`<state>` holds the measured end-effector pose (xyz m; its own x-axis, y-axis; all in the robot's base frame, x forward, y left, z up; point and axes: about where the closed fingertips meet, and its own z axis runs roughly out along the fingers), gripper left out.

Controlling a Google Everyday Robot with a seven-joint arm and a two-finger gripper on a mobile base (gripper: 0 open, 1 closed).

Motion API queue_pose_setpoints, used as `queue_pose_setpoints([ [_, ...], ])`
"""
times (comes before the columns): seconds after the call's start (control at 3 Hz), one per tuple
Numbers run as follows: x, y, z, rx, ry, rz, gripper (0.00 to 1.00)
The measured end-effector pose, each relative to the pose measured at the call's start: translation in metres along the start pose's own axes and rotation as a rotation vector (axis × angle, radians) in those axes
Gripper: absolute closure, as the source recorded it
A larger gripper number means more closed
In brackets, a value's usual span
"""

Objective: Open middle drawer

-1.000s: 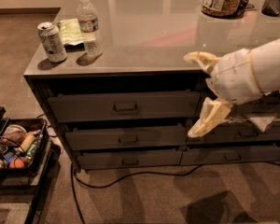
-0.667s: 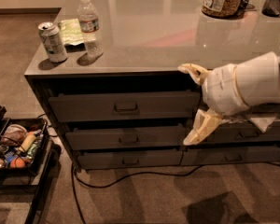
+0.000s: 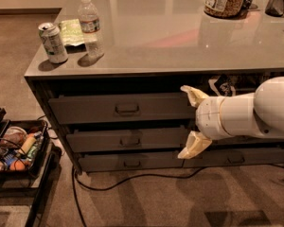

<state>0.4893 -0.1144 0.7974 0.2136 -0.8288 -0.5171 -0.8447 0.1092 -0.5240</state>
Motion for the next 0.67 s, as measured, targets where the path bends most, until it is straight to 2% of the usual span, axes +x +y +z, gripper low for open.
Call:
queue_pose_setpoints([
  [0.33,0.001,0.001,0.007,-0.004,0.008,0.001,0.0],
  [0.67,0.019,0.007,0.043,-0.032,0.005,0.025,0.0],
])
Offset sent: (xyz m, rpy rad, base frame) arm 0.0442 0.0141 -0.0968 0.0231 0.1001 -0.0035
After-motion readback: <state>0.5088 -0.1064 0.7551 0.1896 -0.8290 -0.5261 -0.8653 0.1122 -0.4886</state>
